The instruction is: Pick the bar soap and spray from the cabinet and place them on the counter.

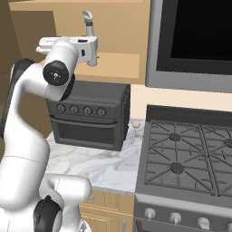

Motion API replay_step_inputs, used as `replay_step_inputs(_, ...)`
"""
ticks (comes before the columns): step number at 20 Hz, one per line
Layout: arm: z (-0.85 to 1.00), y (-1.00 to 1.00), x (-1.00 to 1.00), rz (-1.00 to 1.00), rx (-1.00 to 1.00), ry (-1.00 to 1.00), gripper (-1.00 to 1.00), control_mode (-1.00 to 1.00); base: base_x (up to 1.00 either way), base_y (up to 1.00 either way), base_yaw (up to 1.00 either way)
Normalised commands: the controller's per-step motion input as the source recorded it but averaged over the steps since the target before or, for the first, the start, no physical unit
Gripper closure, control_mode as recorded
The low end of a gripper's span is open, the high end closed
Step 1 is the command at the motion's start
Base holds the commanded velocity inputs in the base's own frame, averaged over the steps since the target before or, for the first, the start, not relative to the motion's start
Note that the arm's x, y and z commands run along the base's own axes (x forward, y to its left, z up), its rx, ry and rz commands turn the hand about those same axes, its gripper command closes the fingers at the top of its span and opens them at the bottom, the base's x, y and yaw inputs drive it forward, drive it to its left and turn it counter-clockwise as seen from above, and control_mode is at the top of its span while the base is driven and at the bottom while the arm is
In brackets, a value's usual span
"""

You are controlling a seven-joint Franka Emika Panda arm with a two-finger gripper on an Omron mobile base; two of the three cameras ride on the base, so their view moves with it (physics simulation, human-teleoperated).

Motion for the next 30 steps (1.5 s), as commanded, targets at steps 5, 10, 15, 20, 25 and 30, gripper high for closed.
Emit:
replay_step_inputs(5,0.0,0.0,0.23,0.02,0.0,0.0,-1.0,-1.0,0.0,0.0,0.0)
replay_step_inputs(10,0.0,0.0,0.1,0.03,0.0,-0.03,-1.0,-1.0,0.0,0.0,0.0)
replay_step_inputs(15,0.0,0.0,0.03,0.04,0.0,-0.08,-1.0,-1.0,0.0,0.0,0.0)
replay_step_inputs(20,0.0,0.0,0.08,0.04,0.0,-0.09,-1.0,-1.0,0.0,0.0,0.0)
replay_step_inputs(25,0.0,0.0,0.16,0.03,0.0,-0.04,-1.0,-1.0,0.0,0.0,0.0)
replay_step_inputs(30,0.0,0.0,0.24,0.02,0.0,0.0,-1.0,-1.0,0.0,0.0,0.0)
